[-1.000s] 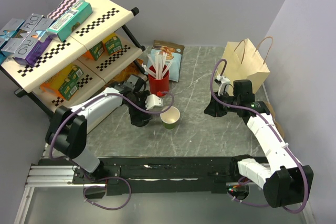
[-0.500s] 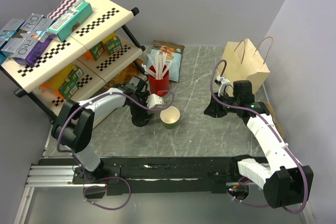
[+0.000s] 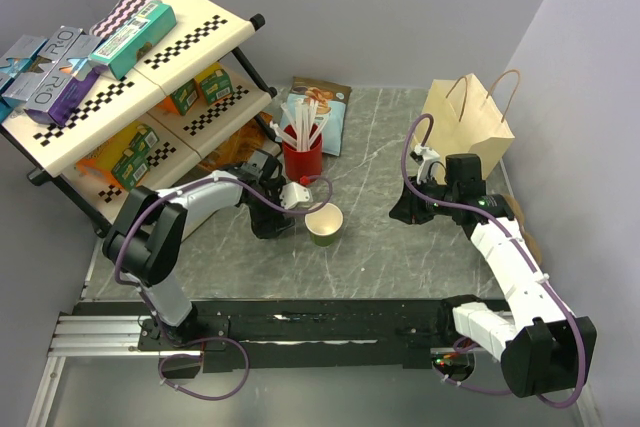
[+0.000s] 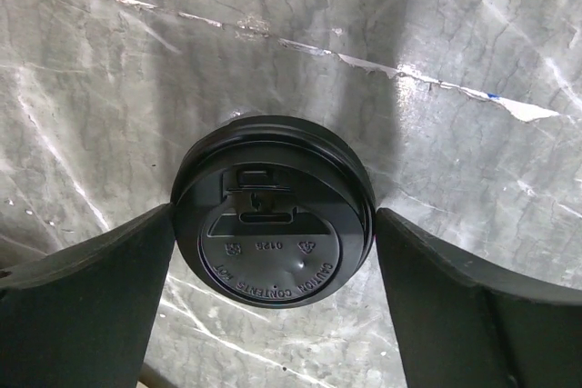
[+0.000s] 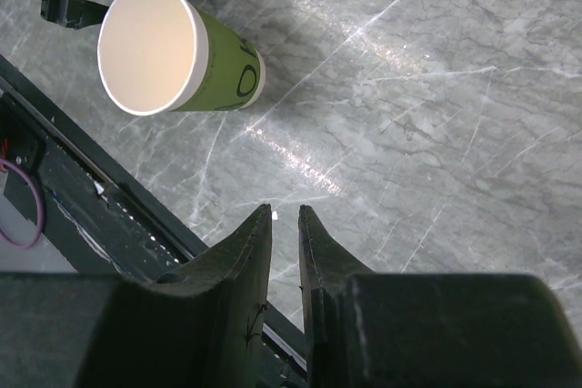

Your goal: Pack the takeout coffee

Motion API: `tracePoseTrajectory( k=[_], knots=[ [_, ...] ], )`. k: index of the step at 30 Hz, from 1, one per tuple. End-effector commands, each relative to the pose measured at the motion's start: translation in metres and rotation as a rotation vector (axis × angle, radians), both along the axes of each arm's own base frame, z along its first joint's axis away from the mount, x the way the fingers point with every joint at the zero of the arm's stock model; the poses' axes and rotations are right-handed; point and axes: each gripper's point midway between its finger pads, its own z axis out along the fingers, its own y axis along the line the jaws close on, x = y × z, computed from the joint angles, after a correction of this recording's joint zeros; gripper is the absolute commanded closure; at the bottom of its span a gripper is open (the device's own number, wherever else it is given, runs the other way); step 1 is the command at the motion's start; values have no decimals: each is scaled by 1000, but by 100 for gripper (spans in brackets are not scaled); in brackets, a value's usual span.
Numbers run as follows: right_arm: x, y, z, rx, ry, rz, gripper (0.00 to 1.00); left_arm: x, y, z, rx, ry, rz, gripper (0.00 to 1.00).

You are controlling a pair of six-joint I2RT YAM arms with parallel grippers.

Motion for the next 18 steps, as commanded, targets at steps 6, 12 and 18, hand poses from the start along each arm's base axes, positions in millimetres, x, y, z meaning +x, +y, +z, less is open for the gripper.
tracePoseTrajectory(
  k=[6, 12, 18],
  knots=[
    [4, -1, 6, 16, -32, -16, 74, -16, -1, 10, -37, 51, 29, 18],
    [3, -1, 5, 19, -28, -16, 74, -25, -6, 45, -91, 41, 33, 25],
    [4, -1, 4, 22, -27, -18, 74, -36, -30, 104, -180, 6, -18, 25]
  ],
)
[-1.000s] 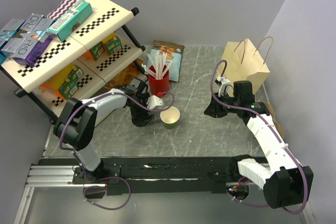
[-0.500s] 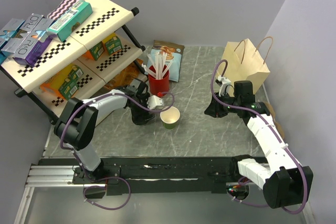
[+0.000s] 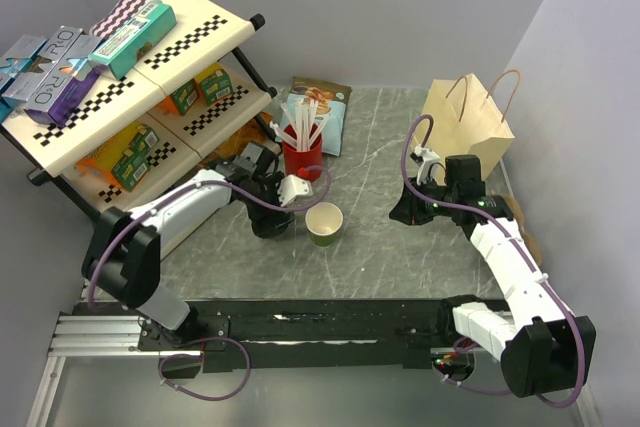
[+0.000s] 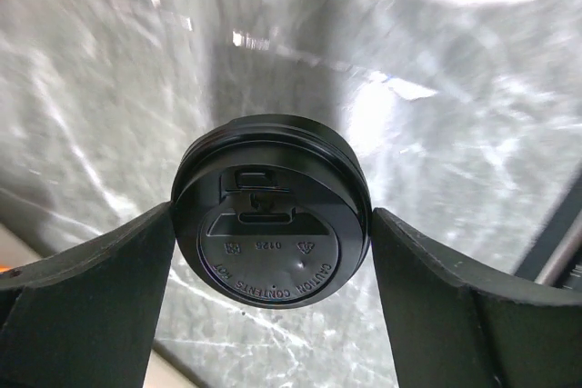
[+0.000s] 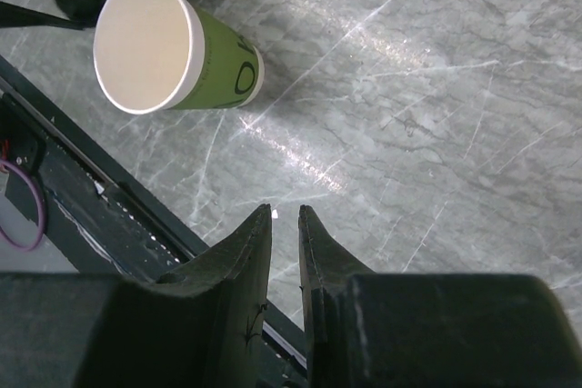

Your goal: Pack the takeout coffee

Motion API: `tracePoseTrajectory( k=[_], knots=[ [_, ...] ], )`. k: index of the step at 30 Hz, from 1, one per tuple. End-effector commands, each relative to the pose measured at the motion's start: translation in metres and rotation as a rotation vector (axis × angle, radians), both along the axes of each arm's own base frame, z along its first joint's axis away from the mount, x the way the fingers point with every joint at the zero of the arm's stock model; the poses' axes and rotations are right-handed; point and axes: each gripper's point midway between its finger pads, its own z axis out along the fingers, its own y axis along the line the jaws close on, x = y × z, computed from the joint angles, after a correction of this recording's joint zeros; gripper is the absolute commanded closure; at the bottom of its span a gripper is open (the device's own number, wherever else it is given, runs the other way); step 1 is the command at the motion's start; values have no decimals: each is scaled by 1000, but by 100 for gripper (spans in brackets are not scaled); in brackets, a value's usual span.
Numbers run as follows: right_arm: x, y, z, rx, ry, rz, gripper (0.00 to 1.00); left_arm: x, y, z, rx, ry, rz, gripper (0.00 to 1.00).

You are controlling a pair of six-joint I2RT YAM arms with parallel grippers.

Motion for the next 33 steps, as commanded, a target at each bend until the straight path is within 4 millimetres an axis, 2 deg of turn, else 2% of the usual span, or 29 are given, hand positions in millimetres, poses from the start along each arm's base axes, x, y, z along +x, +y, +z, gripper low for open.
tracePoseTrajectory(
  k=[1, 3, 4, 7, 10, 11, 20, 33],
  knots=[
    [5, 0, 6, 20, -36, -10, 74, -10, -37, 71, -143, -61, -71, 23],
    [5, 0, 6, 25, -32, -9, 74, -15, -49, 86, -167, -62, -104, 23],
    [5, 1, 6, 29, -31, -9, 74, -15, -61, 100, -190, -86, -133, 22],
    [5, 2, 6, 34, -29, -4, 74, -18, -86, 111, -205, -106, -199, 21],
    [4, 2, 7, 34, -30, -1, 74, -18, -103, 109, -177, -125, -254, 21],
    [3, 2, 8, 31, -31, 1, 74, -17, -106, 102, -160, -119, -261, 20],
    [-6, 0, 6, 32, -40, -4, 74, -19, -124, 80, -93, -122, -325, 18],
    [-12, -1, 6, 32, -45, -7, 74, -21, -149, 73, -96, -131, -346, 17]
  ],
)
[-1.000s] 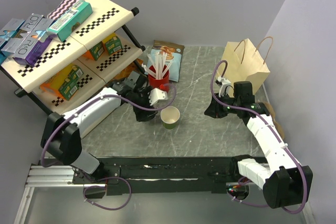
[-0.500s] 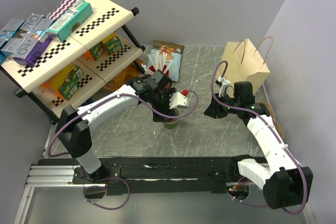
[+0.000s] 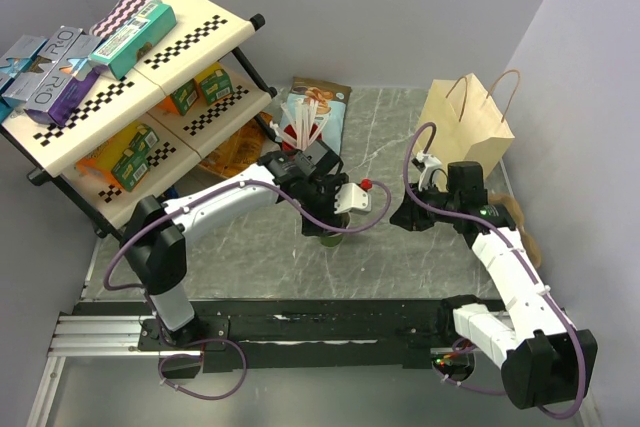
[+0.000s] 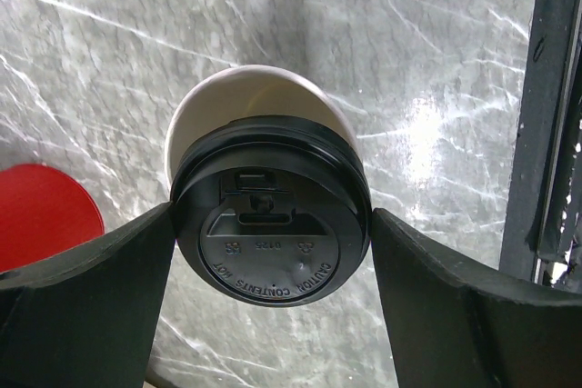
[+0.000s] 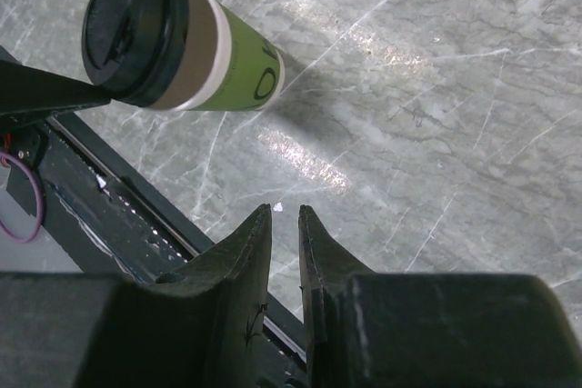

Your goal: Pack the takeout coffee

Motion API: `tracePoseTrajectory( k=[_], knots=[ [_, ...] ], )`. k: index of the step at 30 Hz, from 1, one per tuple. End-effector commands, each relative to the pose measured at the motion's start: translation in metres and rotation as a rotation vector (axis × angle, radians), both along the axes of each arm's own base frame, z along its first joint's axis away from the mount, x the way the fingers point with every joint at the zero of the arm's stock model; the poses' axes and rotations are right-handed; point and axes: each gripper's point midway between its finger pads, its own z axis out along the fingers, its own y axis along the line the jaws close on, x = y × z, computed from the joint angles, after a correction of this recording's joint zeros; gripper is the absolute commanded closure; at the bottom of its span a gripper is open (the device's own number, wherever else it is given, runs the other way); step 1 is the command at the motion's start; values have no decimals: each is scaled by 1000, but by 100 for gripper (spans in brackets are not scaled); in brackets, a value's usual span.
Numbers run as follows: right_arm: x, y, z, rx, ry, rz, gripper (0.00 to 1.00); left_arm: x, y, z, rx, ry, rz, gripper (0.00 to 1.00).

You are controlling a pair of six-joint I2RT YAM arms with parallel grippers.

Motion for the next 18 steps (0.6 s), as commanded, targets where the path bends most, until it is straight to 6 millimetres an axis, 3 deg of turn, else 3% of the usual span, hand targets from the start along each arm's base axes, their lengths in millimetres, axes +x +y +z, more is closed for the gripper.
tracePoseTrajectory(
  k=[1, 12, 18],
  knots=[
    [0, -1, 9, 18, -35, -10, 74, 5, -14, 9, -29, -24, -2, 17],
    [7, -6, 19, 57, -13, -75, 74, 3, -15, 29, -45, -64, -27, 17],
    [11, -5, 18, 72, 3, -82, 74, 5, -24, 23, -23, -52, -41, 17]
  ],
)
